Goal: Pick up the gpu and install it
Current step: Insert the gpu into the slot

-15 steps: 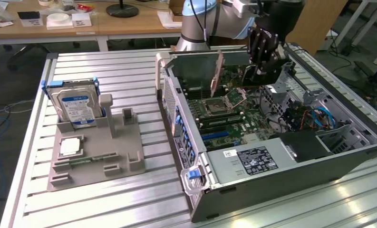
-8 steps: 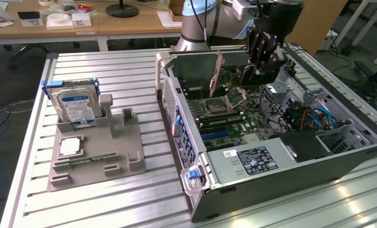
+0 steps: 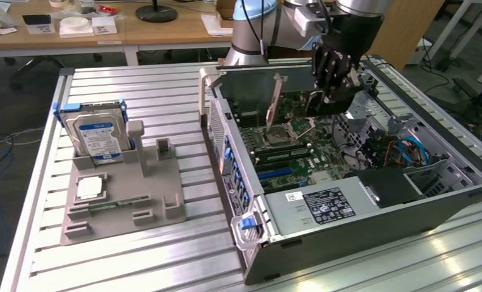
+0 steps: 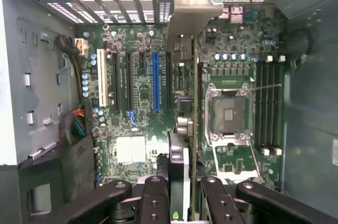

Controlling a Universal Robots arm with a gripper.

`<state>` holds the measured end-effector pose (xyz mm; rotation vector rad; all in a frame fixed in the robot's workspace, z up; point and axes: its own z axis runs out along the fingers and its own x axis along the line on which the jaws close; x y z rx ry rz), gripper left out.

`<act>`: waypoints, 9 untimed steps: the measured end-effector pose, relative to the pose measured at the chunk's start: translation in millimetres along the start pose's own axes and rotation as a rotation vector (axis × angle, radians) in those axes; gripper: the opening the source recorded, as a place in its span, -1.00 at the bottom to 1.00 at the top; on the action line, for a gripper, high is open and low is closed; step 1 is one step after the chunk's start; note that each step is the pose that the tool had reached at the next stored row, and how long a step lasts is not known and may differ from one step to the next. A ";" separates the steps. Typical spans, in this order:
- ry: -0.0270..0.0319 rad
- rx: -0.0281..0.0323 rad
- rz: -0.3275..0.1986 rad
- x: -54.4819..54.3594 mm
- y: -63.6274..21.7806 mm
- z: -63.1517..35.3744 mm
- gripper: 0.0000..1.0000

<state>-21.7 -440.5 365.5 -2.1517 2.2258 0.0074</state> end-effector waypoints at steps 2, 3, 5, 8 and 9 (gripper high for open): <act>-0.0004 -0.0004 -0.003 0.8 2.2 3.6 -0.44; -0.0002 -0.0007 -0.005 0.9 3.2 5.3 -0.44; -0.0006 -0.0008 -0.006 1.1 4.0 9.1 -0.44; -0.0004 -0.0012 -0.006 1.3 6.7 14.2 -0.44; -0.0002 -0.0021 -0.006 1.5 8.4 15.3 -0.44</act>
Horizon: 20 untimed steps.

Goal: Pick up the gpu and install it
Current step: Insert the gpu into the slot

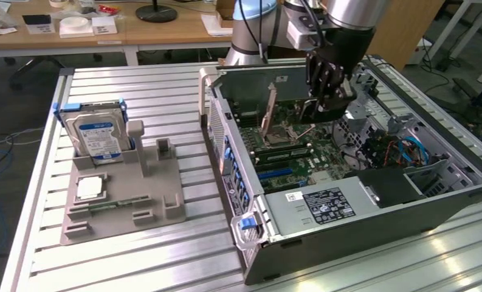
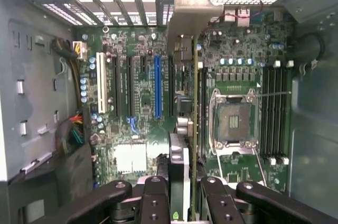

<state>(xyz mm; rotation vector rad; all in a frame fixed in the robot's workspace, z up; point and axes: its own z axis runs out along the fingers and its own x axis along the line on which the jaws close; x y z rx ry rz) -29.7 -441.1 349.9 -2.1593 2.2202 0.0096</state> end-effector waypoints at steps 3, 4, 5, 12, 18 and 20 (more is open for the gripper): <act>0.0001 -0.0015 0.000 0.2 3.0 3.8 -0.44; 0.0002 -0.0016 0.001 0.3 3.4 5.5 -0.44; 0.0002 -0.0017 0.001 0.8 3.6 7.2 -0.44; 0.0006 -0.0016 0.001 8.6 11.6 15.0 -0.44; 0.0005 -0.0024 0.001 9.3 18.5 24.6 -0.44; 0.0006 -0.0044 0.001 9.6 18.7 28.2 -0.44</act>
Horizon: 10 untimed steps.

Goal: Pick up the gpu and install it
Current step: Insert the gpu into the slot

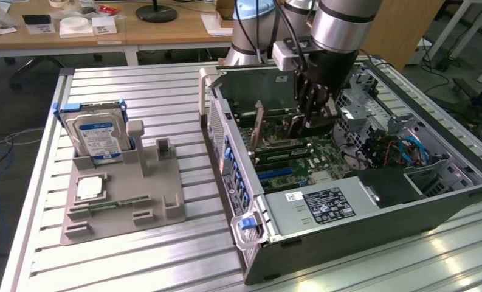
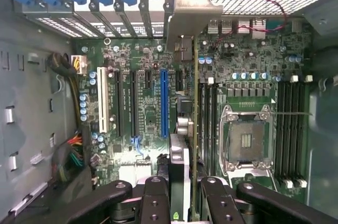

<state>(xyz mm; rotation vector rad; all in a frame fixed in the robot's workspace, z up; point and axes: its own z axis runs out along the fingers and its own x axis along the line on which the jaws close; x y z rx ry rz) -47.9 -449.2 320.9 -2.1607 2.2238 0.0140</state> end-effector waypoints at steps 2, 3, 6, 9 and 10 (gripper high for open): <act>0.0000 -0.0014 0.000 0.1 0.1 3.7 -0.44; 0.0000 -0.0025 0.000 0.2 0.1 5.5 -0.44; 0.0002 -0.0106 0.000 0.5 0.3 10.5 -0.44; 0.0006 -0.0131 0.000 0.6 0.4 12.5 -0.44; 0.0004 -0.0130 0.000 0.6 0.4 12.9 -0.44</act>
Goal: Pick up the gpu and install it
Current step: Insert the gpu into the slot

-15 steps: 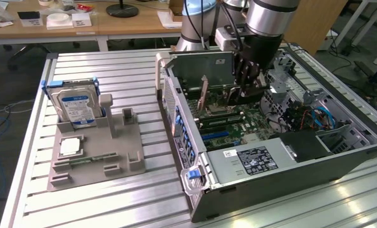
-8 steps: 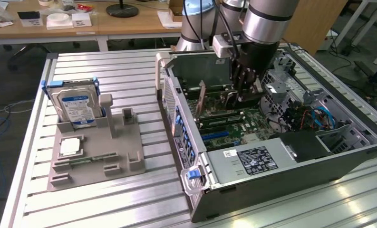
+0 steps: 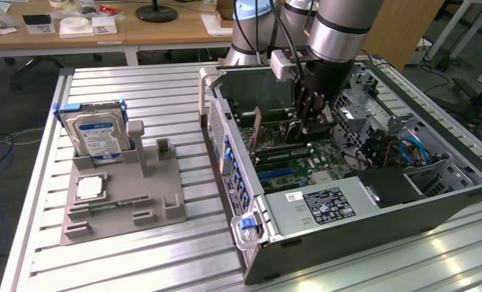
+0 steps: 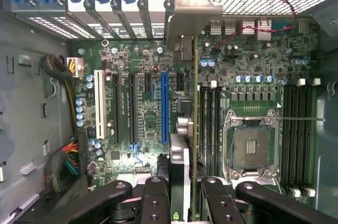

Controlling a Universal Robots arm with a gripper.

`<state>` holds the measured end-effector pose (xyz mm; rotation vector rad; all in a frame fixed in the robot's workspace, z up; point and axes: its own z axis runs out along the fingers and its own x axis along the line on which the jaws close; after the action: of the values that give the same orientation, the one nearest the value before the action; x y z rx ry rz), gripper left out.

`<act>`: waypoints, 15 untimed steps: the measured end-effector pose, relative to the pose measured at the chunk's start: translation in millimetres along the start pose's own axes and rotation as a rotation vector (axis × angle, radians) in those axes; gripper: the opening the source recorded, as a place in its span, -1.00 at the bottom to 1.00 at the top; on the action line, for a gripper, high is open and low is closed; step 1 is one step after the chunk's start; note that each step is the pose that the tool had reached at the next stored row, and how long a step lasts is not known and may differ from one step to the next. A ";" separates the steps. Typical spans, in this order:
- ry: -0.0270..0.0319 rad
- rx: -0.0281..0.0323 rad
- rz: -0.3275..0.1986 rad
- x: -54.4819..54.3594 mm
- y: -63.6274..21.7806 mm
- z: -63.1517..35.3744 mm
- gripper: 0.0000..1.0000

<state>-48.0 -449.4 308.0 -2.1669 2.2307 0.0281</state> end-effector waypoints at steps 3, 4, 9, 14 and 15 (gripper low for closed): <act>0.0000 0.0005 0.000 1.9 -0.2 1.1 -0.44; 0.0000 0.0006 0.001 3.7 -0.2 1.5 -0.44; 0.0002 0.0017 0.017 6.9 1.1 6.3 -0.44; 0.0004 0.0018 0.017 10.0 6.7 9.5 -0.44; 0.0004 0.0017 0.017 12.3 6.7 9.9 -0.44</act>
<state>-55.0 -461.1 297.7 -2.1473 2.2486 0.0263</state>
